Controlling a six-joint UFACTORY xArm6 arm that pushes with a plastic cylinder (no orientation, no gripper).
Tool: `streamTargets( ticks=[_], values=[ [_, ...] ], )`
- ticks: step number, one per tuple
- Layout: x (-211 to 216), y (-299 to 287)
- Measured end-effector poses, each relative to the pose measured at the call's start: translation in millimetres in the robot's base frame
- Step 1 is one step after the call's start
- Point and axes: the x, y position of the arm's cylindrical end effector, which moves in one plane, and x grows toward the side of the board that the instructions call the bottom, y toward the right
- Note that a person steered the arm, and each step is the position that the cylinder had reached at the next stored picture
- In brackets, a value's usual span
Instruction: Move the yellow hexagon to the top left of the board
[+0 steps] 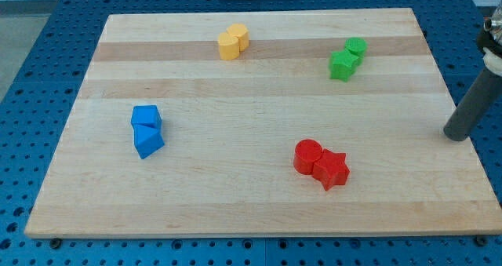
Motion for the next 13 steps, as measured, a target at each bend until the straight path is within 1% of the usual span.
streamTargets(
  ticks=[5, 6, 7, 8, 9, 10, 11, 12, 13],
  values=[
    [0, -16],
    [2, -32],
    [5, -78],
    [5, -151],
    [-28, -214],
    [-92, -265],
    [-147, -260],
    [-178, -250],
    [-193, -256]
  ],
)
